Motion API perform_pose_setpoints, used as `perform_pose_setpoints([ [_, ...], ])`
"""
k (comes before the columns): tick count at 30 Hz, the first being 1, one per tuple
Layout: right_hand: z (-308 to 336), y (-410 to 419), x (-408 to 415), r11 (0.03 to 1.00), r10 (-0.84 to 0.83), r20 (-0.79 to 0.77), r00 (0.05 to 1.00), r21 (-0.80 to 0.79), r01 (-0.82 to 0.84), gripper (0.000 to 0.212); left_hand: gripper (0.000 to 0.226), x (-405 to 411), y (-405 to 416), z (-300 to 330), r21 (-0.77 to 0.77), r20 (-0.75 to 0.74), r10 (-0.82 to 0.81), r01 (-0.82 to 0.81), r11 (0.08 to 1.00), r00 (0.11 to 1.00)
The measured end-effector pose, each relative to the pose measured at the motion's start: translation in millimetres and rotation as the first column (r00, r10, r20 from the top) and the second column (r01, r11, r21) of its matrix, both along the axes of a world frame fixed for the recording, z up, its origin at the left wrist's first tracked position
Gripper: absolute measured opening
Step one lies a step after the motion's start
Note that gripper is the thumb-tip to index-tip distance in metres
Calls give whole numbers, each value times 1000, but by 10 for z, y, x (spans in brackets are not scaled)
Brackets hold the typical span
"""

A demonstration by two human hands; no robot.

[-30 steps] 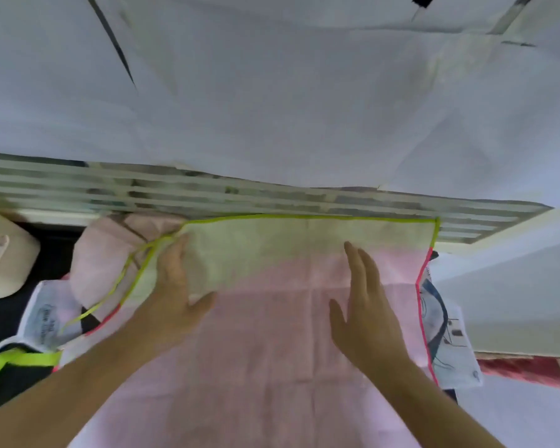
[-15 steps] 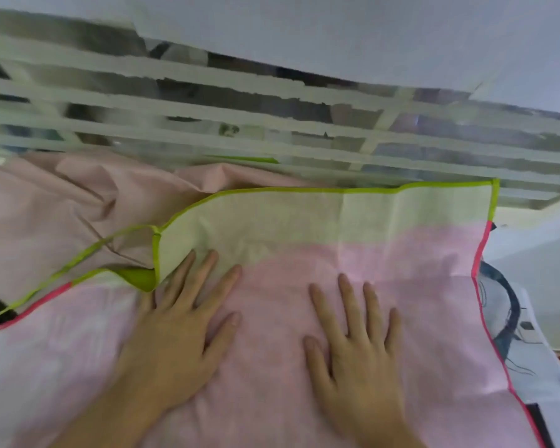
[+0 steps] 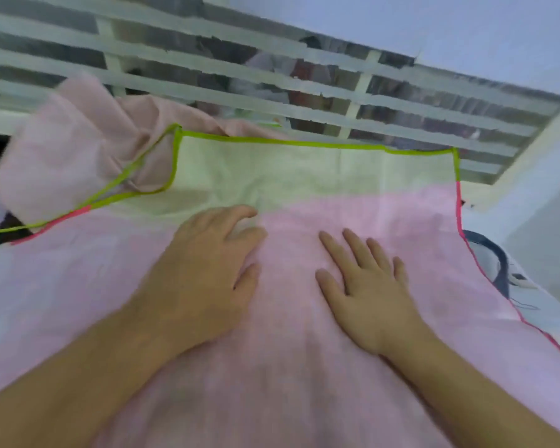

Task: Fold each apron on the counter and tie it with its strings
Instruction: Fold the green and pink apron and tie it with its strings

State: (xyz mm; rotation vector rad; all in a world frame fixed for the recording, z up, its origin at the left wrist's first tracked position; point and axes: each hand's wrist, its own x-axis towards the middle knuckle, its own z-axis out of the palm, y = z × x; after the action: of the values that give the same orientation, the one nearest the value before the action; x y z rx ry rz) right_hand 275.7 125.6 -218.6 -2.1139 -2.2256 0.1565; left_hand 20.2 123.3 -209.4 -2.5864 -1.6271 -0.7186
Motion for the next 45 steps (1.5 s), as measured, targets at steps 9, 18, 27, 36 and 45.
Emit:
perform_pose_setpoints([
  [9,315,-1462,-28,950,153,-159,975,295,-101,63,73,209,-1567,107,-215,-166,69,-104,971,984],
  [18,-213,-1972,1001,988,-47,-2,999,144,47,88,99,-108,-1803,-81,-338,-229,93,-169,926,969],
  [27,-138,-2508,1638,629,-520,-665,537,128,767,80,44,-411,-2755,-399,-36,189,416,-417,908,889],
  [36,-684,-2508,2074,736,-492,-854,171,-303,606,55,69,-535,-2789,-881,-678,498,742,-333,656,449],
  [45,22,-3025,1867,793,-381,-876,295,-145,592,24,15,-329,-3086,-330,-639,759,633,-12,769,151],
])
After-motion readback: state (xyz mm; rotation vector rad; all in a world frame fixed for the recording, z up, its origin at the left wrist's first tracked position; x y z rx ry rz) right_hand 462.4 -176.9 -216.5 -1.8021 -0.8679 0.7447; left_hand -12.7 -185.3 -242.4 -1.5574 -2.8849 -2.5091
